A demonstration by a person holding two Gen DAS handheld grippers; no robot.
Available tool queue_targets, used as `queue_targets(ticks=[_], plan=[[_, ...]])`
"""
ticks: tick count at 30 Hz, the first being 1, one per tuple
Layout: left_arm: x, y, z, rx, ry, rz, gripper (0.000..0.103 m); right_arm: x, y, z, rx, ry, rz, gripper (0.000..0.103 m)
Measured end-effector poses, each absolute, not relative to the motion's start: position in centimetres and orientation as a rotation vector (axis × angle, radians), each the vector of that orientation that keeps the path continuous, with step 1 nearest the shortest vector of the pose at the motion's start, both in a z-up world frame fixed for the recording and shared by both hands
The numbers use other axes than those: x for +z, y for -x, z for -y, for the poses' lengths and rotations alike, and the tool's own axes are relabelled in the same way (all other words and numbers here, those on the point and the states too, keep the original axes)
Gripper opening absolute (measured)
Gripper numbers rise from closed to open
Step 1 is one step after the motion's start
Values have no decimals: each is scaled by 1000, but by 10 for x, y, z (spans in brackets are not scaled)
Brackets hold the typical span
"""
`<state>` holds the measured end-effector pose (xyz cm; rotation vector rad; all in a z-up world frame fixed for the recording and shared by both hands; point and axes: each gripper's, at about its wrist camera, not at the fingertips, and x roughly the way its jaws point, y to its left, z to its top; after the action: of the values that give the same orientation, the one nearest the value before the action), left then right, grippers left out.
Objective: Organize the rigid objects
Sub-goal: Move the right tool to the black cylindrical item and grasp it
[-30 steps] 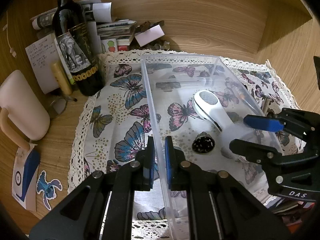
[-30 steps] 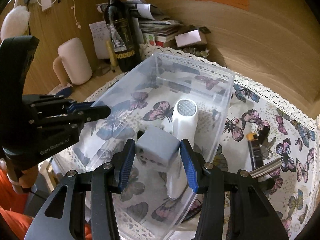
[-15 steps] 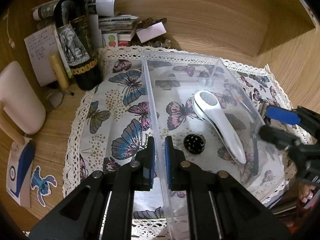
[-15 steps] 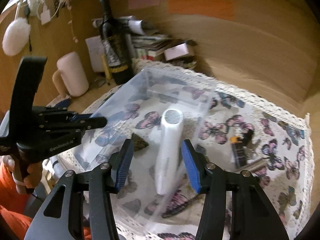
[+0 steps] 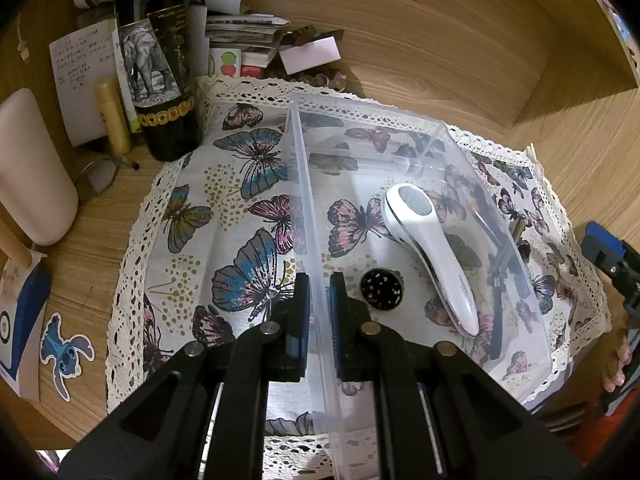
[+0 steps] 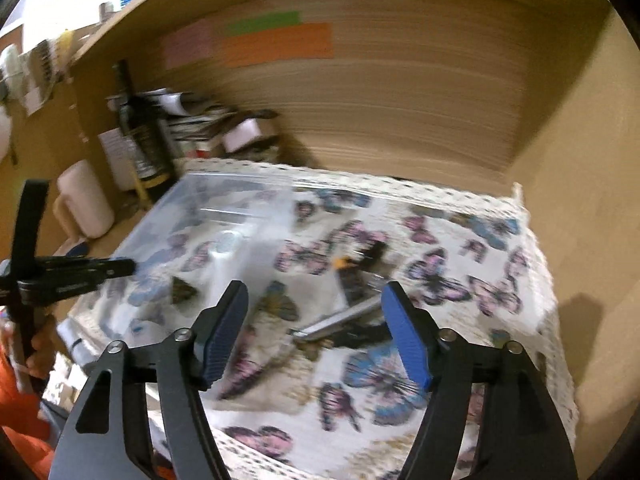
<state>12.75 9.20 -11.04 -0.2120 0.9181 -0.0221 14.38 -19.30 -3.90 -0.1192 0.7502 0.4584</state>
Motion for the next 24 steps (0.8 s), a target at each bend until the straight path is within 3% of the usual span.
queue_targets(ticks=[16,24], plan=[[-110,-128,-94,-24,209,-920,10,-111,-163,225,338,95,-957,67],[-111,-127,-95,-24,209,-919,10,-113,-176,201,413,109,-980,68]])
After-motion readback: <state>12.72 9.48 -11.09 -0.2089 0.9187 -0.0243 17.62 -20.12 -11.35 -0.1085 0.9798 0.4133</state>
